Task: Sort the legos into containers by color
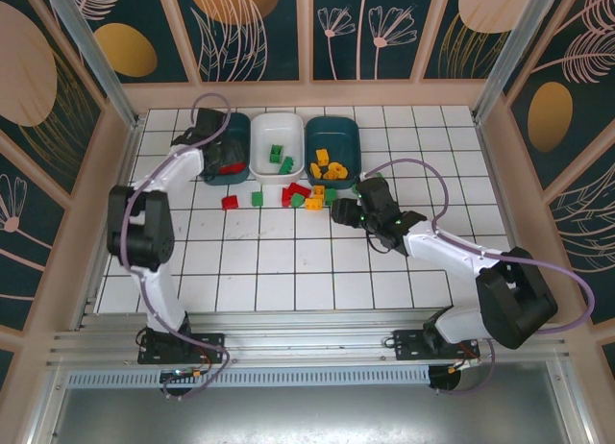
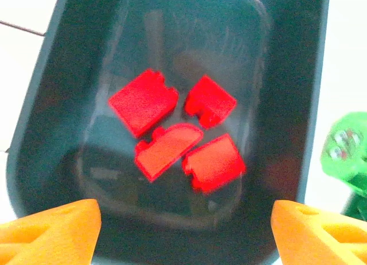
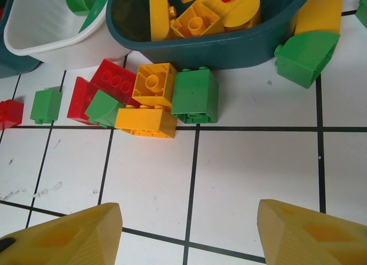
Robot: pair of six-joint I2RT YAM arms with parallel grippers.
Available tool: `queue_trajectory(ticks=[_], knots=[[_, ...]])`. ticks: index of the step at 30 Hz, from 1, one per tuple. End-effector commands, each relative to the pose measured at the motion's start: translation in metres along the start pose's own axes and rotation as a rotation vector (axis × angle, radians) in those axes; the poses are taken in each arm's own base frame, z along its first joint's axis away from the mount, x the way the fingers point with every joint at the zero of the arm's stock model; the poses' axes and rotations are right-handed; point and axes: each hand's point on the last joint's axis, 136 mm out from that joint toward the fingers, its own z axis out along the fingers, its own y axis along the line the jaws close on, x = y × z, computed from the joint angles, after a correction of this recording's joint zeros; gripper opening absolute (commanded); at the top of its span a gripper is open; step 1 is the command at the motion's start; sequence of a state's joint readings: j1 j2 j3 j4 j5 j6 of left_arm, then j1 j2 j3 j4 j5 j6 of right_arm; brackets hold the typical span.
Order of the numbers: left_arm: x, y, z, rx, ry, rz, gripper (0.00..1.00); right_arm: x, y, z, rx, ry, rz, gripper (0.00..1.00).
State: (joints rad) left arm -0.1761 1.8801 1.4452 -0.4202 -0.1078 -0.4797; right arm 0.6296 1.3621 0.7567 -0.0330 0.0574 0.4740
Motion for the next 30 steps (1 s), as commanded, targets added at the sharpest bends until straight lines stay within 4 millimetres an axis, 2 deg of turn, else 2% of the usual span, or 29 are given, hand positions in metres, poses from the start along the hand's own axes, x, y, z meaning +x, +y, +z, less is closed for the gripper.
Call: queue_trajectory(ticks=[1, 3, 6, 9, 11, 14, 19, 25, 30], knots=[[0.018, -0.001, -0.036, 0.081, -0.044, -0.033, 0.79, -0.008, 0.016, 0.000, -0.038, -0.021, -0.001, 0.64], [0.045, 0.002, -0.041, 0.099, -0.027, -0.037, 0.79, -0.004, 0.018, 0.004, -0.042, -0.010, -0.003, 0.64], [0.079, 0.006, -0.038, 0.095, 0.013, -0.021, 0.82, 0.000, 0.024, 0.011, -0.049, 0.006, -0.011, 0.64], [0.095, 0.010, -0.026, 0.079, 0.048, -0.022, 0.87, 0.003, 0.033, 0.016, -0.061, 0.013, -0.018, 0.64], [0.099, 0.009, -0.015, 0.073, 0.068, -0.015, 0.91, 0.006, 0.036, 0.019, -0.063, 0.019, -0.022, 0.64], [0.103, 0.010, 0.003, 0.045, 0.096, -0.001, 0.91, 0.009, 0.039, 0.021, -0.062, 0.024, -0.026, 0.64], [0.110, 0.015, 0.030, -0.011, 0.138, 0.035, 0.84, 0.013, 0.032, 0.019, -0.039, 0.026, -0.032, 0.64], [0.121, 0.023, 0.042, -0.044, 0.160, 0.055, 0.70, 0.011, 0.029, 0.015, -0.025, 0.016, -0.042, 0.64], [0.127, 0.026, 0.044, -0.051, 0.169, 0.076, 0.61, 0.011, 0.032, 0.017, -0.034, 0.020, -0.042, 0.64]])
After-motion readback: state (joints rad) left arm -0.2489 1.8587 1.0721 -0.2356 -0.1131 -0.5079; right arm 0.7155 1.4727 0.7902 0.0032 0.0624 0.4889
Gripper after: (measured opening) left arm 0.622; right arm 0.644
